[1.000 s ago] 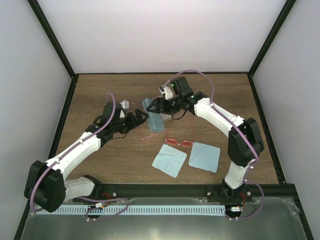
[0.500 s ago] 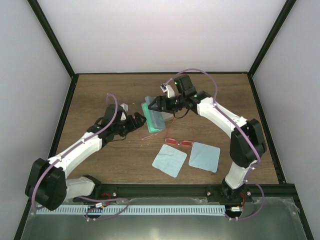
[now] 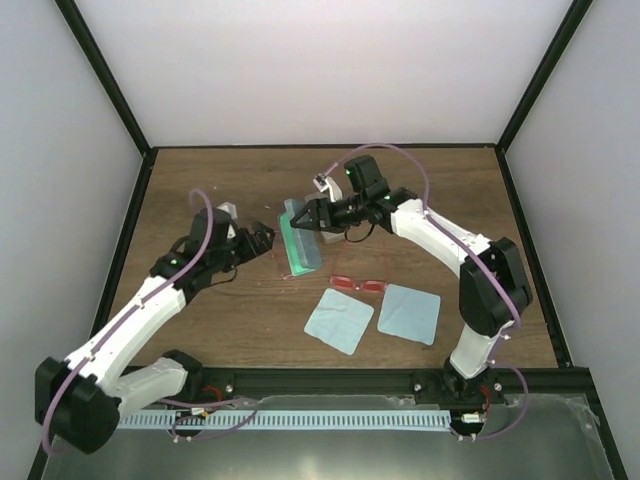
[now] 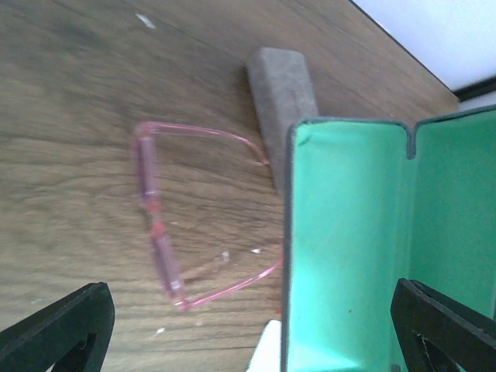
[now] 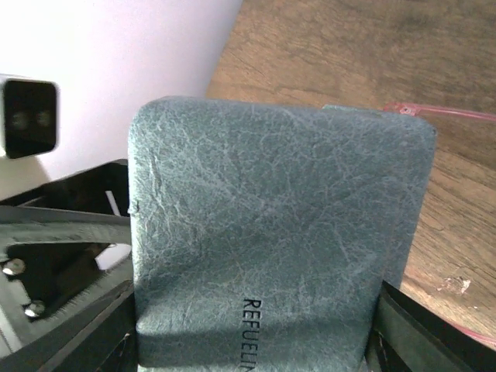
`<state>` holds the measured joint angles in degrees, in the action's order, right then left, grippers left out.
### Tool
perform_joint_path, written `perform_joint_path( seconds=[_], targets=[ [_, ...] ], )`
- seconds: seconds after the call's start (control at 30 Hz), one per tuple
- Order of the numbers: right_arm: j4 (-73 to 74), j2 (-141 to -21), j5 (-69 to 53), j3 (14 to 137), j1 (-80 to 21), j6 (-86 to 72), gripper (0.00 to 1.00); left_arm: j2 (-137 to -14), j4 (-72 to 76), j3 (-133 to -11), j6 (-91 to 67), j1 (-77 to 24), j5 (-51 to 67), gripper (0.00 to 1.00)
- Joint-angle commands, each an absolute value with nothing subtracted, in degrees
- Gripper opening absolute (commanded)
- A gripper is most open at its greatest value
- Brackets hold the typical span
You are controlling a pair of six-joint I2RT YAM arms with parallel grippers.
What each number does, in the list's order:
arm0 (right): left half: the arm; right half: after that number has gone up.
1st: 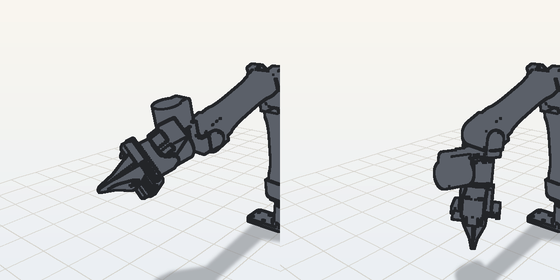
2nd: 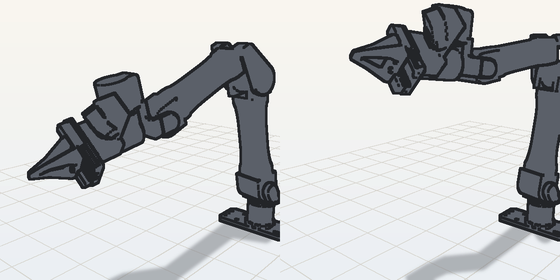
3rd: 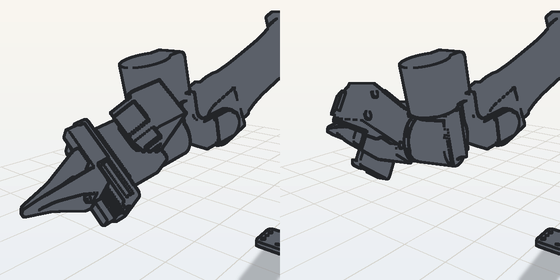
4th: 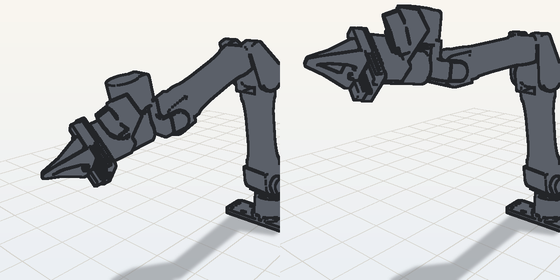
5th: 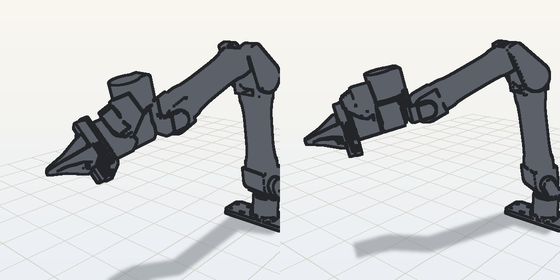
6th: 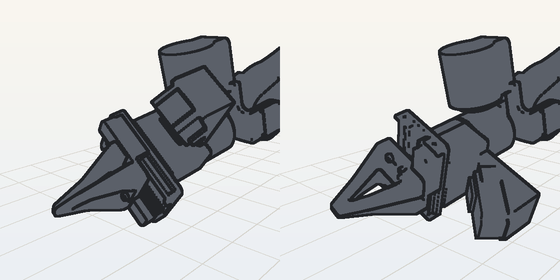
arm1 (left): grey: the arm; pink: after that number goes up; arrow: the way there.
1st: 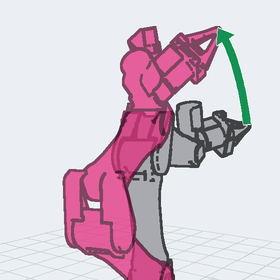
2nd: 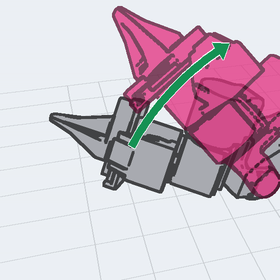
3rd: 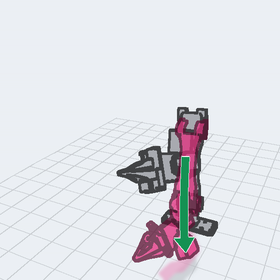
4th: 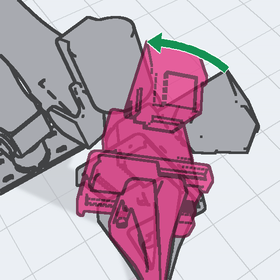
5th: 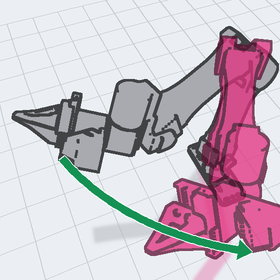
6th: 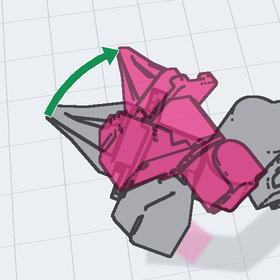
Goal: Organize the sunglasses
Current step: Open the sunglasses case, then place the sunglasses case at the center of the board.
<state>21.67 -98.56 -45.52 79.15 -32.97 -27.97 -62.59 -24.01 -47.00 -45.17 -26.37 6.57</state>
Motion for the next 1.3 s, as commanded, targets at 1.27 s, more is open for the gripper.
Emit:
perform_joint_path(
  seconds=[1.27],
  targets=[
    [24.90, -130.76, -51.23, 101.22, -49.68, -17.71, 0.91, -49.00, -44.65, -43.92, -49.01, -15.64, -6.99, 1.00]
  ],
)
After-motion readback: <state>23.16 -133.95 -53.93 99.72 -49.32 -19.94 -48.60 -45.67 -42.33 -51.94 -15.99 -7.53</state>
